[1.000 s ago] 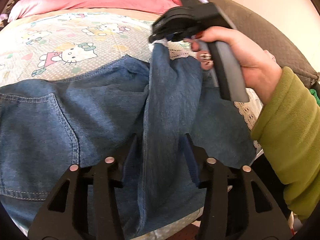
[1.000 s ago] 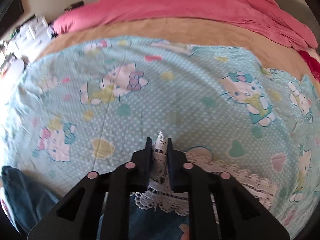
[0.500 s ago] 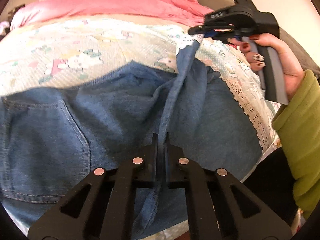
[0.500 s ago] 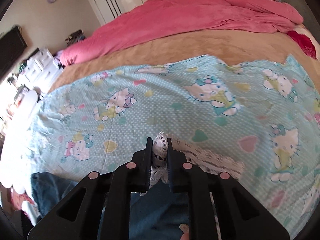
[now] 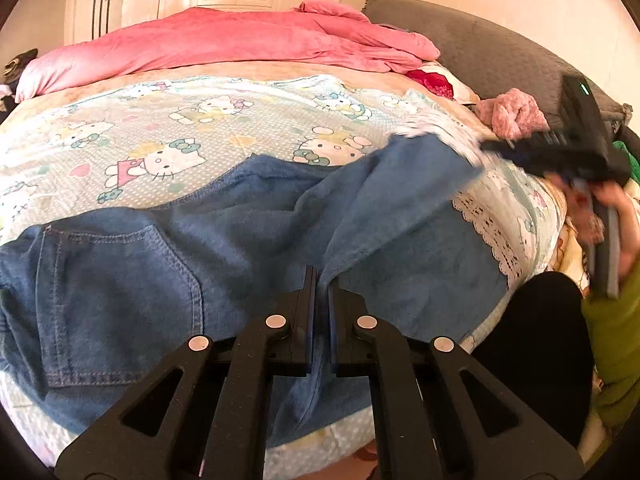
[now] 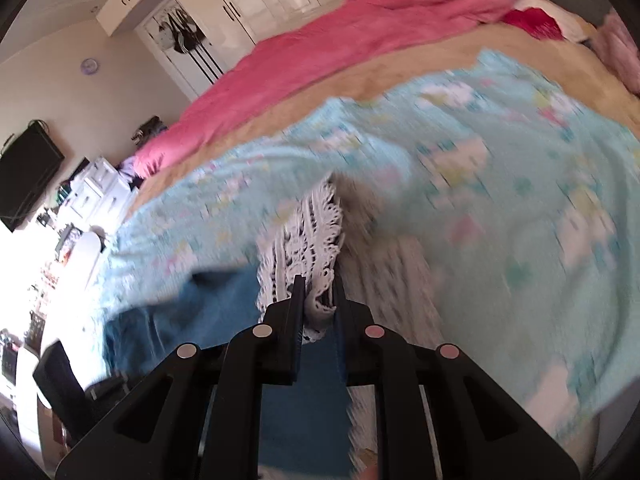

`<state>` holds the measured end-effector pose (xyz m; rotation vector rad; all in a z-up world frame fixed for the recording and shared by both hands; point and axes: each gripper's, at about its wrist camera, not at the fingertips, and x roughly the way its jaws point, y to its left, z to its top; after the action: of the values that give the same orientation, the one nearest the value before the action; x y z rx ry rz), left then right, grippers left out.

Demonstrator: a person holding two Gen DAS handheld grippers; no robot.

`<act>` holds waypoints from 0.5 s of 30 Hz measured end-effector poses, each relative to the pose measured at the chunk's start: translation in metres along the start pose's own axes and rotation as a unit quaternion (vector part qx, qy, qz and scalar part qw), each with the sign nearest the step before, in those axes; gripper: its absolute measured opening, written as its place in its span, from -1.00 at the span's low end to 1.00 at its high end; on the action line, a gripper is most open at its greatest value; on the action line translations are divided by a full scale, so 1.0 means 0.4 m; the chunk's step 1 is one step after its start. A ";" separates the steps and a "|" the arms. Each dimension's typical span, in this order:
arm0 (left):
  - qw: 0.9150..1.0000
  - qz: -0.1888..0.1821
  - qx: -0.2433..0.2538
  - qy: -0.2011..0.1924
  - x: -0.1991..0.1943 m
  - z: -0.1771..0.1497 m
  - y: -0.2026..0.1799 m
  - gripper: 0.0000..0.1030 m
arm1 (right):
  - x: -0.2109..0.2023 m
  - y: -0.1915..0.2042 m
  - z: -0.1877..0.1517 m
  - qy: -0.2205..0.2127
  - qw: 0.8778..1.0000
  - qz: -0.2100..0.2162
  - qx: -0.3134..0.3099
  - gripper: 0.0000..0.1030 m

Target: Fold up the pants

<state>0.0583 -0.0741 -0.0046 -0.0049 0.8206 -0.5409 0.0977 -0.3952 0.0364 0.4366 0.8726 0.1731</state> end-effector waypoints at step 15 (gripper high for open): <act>0.998 0.000 0.053 0.031 -0.003 -0.071 -0.064 -0.99 | -0.056 -0.095 -0.191 0.036 0.999 -0.007 0.030 -0.66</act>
<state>0.0264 -0.0900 -0.0180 0.1100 0.8518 -0.5872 0.0233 -0.4139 -0.0075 0.4828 0.9534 0.1514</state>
